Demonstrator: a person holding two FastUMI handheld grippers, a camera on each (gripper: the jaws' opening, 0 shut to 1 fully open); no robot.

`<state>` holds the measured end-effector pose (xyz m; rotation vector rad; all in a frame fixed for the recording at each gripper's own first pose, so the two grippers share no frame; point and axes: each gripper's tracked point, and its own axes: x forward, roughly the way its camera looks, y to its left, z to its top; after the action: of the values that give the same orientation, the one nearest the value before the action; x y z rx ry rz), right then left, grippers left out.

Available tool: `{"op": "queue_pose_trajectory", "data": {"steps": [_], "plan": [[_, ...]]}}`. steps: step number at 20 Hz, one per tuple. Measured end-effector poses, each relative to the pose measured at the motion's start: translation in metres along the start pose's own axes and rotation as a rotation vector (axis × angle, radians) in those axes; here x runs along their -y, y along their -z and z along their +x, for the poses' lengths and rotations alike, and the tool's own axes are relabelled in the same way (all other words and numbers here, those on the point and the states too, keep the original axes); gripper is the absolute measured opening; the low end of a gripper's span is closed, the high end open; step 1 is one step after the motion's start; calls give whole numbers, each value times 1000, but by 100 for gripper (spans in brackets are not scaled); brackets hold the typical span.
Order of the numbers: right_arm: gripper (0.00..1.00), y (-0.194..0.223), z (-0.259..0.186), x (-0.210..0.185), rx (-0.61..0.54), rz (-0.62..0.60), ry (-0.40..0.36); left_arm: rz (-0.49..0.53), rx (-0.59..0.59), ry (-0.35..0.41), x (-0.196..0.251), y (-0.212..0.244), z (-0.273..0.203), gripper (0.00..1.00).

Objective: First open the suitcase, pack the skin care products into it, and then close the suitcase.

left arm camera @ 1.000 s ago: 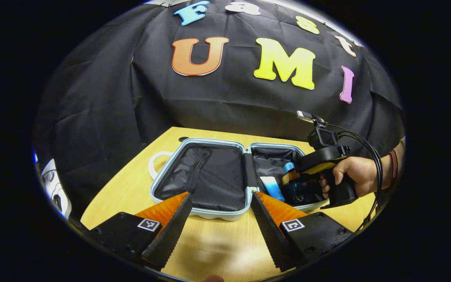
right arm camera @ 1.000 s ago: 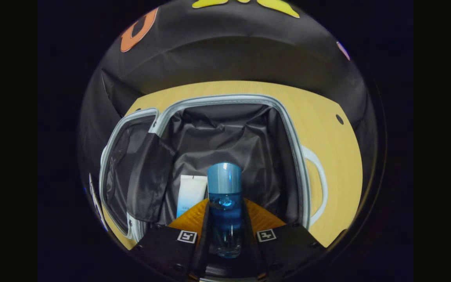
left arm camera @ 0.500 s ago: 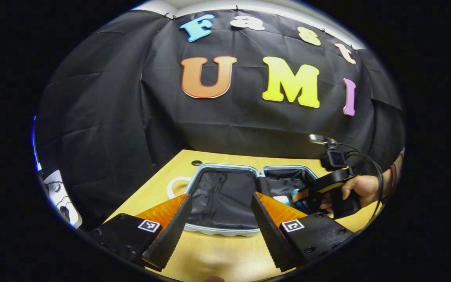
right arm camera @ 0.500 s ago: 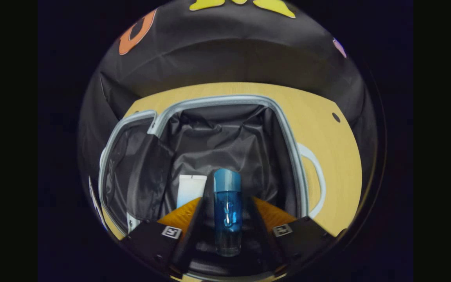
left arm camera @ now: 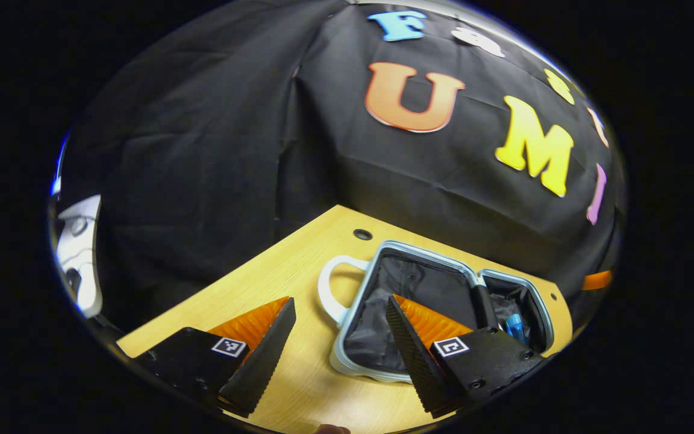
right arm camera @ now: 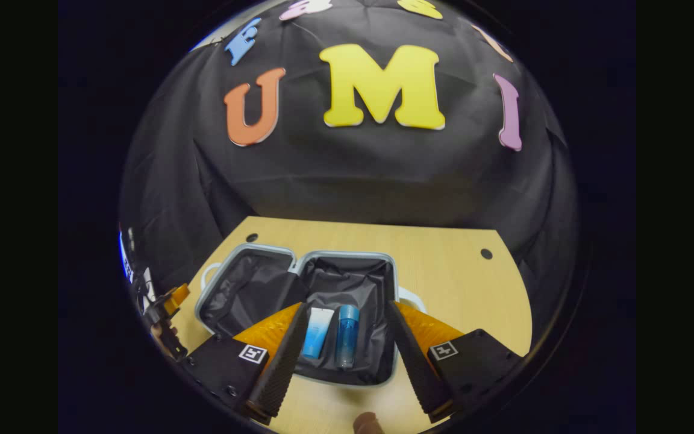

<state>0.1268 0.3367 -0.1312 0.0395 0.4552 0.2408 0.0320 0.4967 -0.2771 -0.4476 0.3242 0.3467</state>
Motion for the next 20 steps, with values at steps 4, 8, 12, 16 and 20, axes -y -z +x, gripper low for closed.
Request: {"op": "queue_pose_trajectory", "data": {"steps": [4, 8, 12, 16, 20], "plan": [[79, -6, -55, 2, 19, -51, -32, -328, -22, 167, 15, -3, 32, 97], [77, -6, -96, 15, 31, -70, -20, -475, -51, 182, -6, 4, 60, 96], [79, -8, -115, 36, 46, -77, 26, -567, -90, 234, -13, 4, 71, 94], [79, -6, -119, 51, 20, 4, 58, -629, -178, 288, -4, 16, 86, 54], [79, -9, -120, 57, 15, 92, 70, -624, -191, 281, -9, 23, 91, 19]]}}
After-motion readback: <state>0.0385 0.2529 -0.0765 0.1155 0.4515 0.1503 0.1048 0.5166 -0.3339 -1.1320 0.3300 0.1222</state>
